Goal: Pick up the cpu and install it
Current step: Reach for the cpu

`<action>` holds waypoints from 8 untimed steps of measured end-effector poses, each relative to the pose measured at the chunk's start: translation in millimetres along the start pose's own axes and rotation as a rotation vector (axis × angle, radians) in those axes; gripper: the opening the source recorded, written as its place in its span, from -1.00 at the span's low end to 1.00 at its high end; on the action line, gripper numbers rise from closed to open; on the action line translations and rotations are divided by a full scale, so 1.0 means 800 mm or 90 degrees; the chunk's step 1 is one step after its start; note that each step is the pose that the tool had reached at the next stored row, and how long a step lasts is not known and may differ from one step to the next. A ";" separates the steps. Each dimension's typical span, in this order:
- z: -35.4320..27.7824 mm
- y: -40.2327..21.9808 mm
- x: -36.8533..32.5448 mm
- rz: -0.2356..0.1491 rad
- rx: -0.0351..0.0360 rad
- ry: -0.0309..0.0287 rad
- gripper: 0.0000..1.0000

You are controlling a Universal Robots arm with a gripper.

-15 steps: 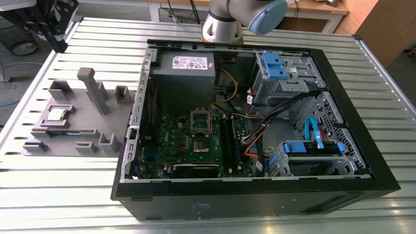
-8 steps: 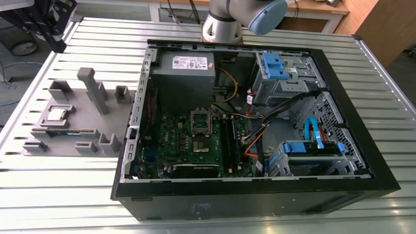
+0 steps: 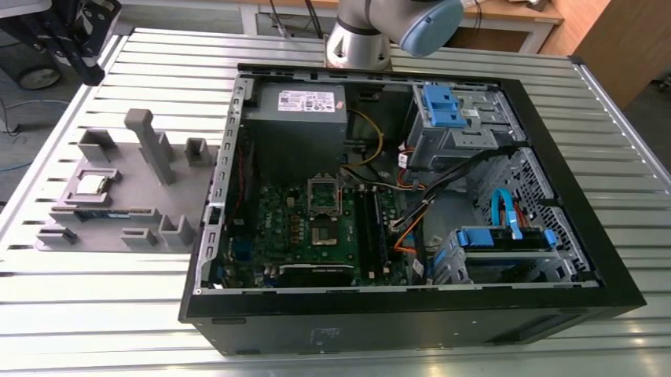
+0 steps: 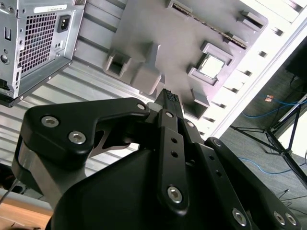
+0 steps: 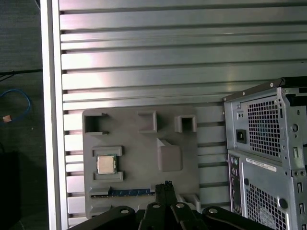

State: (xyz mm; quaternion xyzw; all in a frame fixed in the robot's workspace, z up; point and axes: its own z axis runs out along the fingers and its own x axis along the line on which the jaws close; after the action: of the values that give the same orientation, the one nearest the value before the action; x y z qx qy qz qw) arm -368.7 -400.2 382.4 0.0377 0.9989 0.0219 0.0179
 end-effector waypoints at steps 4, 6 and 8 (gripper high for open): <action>0.0001 -0.0002 0.0020 0.000 0.0000 0.0000 -0.79; 0.0002 -0.0002 0.0031 0.000 0.0000 0.0000 -0.79; 0.0002 -0.0003 0.0038 0.000 0.0000 -0.0001 -0.79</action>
State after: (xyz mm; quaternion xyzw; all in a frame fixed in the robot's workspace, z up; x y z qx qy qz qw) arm -371.8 -400.2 382.1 0.0377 0.9989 0.0219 0.0179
